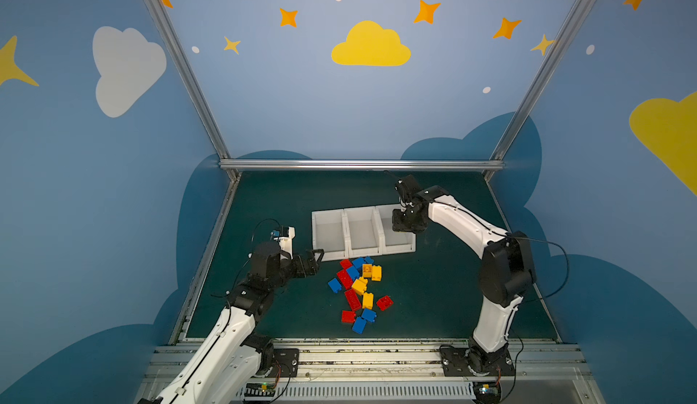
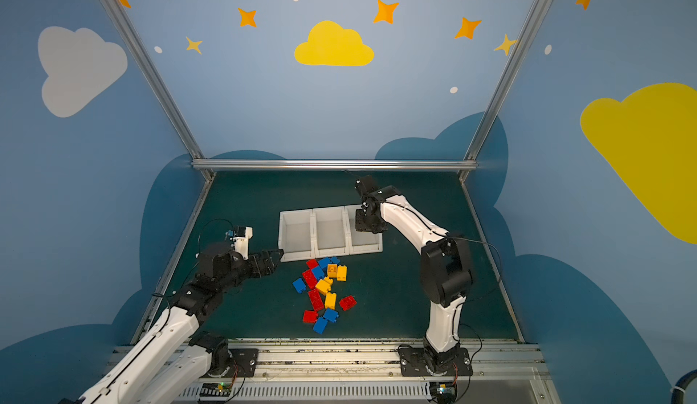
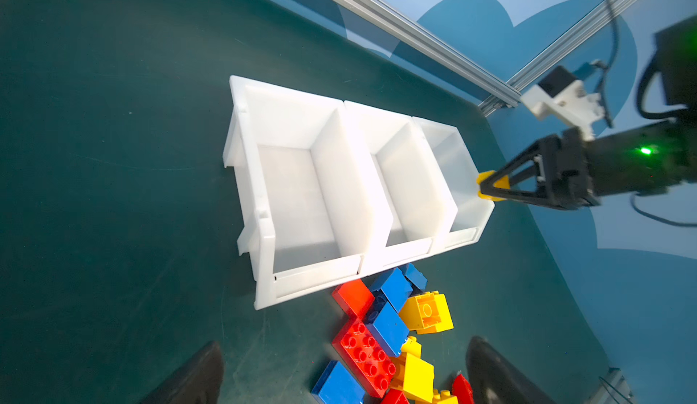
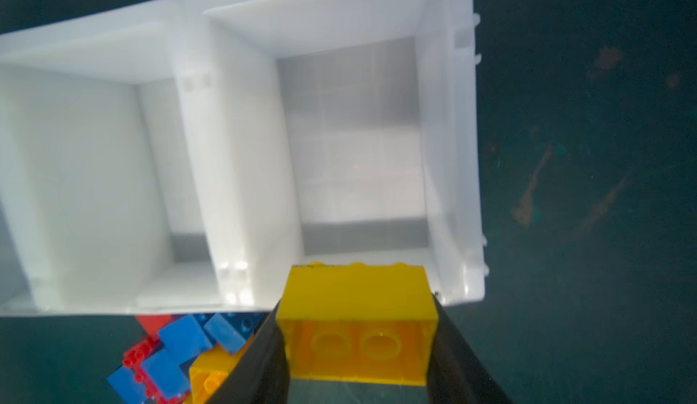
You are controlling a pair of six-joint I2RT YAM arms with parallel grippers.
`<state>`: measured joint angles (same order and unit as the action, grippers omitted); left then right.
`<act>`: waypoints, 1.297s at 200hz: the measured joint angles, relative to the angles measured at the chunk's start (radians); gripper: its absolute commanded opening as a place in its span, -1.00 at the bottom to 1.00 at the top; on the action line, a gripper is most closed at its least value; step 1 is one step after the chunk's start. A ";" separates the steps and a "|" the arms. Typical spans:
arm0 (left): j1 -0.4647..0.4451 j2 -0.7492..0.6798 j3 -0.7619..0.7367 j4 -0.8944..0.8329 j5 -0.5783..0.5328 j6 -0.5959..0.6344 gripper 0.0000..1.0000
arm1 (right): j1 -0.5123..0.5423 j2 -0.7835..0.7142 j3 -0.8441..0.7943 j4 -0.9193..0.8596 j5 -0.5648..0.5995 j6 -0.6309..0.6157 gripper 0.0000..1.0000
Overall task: Sort the legos into containers by color
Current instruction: 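Carry the yellow brick into the compartment farthest from the left arm and release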
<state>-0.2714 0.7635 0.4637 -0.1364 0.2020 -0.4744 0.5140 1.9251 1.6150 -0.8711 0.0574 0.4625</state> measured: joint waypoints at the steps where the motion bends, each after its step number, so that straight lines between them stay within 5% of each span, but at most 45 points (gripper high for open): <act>1: 0.000 0.000 0.000 0.000 0.000 0.000 0.97 | -0.001 0.002 0.001 -0.001 0.000 0.000 -0.11; 53: -0.013 -0.004 0.000 -0.005 0.037 0.007 0.94 | -0.015 0.049 0.024 -0.029 -0.027 -0.013 0.29; 131: -0.048 0.029 0.000 -0.005 0.071 0.039 0.75 | -0.018 0.001 0.018 -0.039 -0.040 -0.014 0.35; 190: -0.210 0.148 0.071 -0.061 0.051 0.105 0.62 | -0.015 -0.256 -0.130 -0.043 -0.051 0.001 0.35; 259: -0.394 0.476 0.253 -0.116 -0.035 0.216 0.53 | -0.010 -0.468 -0.378 -0.087 -0.032 0.047 0.35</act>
<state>-0.6659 1.2392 0.7170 -0.2520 0.1669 -0.2581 0.5037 1.4574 1.2373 -0.9581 0.0254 0.5095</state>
